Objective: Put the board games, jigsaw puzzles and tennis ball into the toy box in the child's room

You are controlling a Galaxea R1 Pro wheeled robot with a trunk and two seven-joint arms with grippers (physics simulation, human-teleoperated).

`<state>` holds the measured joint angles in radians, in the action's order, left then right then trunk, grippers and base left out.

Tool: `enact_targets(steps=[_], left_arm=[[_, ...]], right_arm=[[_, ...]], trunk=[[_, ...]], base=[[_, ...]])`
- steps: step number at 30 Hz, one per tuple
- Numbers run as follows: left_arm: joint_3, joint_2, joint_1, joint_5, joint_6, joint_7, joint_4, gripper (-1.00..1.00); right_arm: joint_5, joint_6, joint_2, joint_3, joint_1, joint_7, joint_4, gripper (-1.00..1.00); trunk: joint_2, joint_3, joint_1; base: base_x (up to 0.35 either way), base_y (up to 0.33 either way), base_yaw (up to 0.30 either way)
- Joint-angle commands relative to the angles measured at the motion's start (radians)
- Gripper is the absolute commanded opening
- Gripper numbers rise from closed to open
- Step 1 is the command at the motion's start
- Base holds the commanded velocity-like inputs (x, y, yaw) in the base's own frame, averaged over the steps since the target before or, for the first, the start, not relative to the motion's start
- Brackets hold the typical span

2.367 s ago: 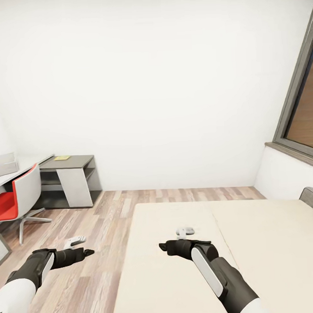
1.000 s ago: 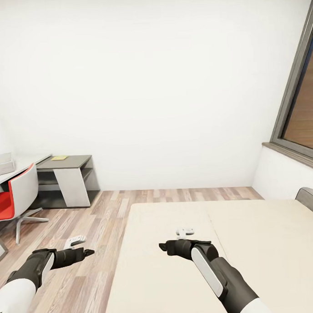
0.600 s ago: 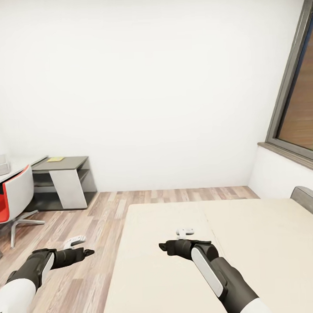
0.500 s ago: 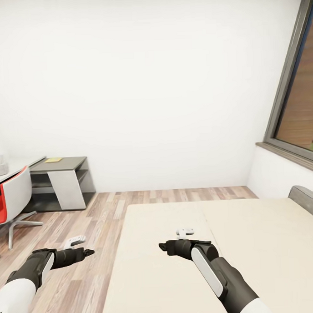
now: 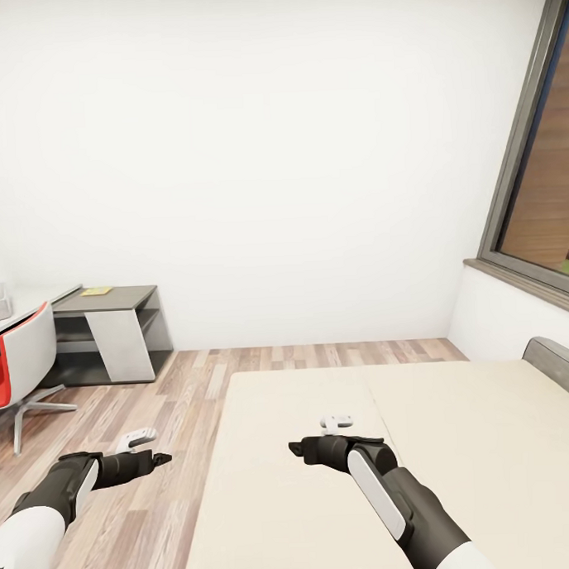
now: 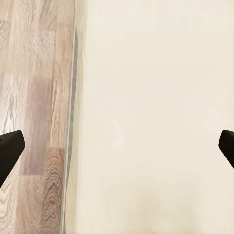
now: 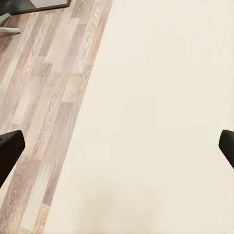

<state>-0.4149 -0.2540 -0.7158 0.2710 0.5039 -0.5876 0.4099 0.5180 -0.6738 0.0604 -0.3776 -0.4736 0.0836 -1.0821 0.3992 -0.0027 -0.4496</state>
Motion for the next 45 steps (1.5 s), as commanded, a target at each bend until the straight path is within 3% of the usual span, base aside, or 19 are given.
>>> enact_targets(steps=[1,30,45], left_arm=[[-0.008,0.001,-0.001,0.010,0.005,-0.008,0.001,1.00],[-0.008,0.001,-0.001,0.010,0.005,-0.008,0.001,1.00],[-0.008,0.001,-0.001,0.010,0.005,-0.008,0.001,1.00]], right_arm=[[0.010,-0.003,0.000,-0.001,0.000,0.009,-0.001,1.00],[0.008,-0.003,0.000,-0.001,0.000,0.009,-0.001,1.00],[0.008,-0.003,0.000,-0.001,0.000,0.009,-0.001,1.00]], trunk=[[0.001,0.000,0.000],[0.001,0.000,0.000],[0.001,0.000,0.000]], base=[[0.000,0.000,-0.001],[0.000,-0.020,0.000],[0.000,-0.169,0.000]])
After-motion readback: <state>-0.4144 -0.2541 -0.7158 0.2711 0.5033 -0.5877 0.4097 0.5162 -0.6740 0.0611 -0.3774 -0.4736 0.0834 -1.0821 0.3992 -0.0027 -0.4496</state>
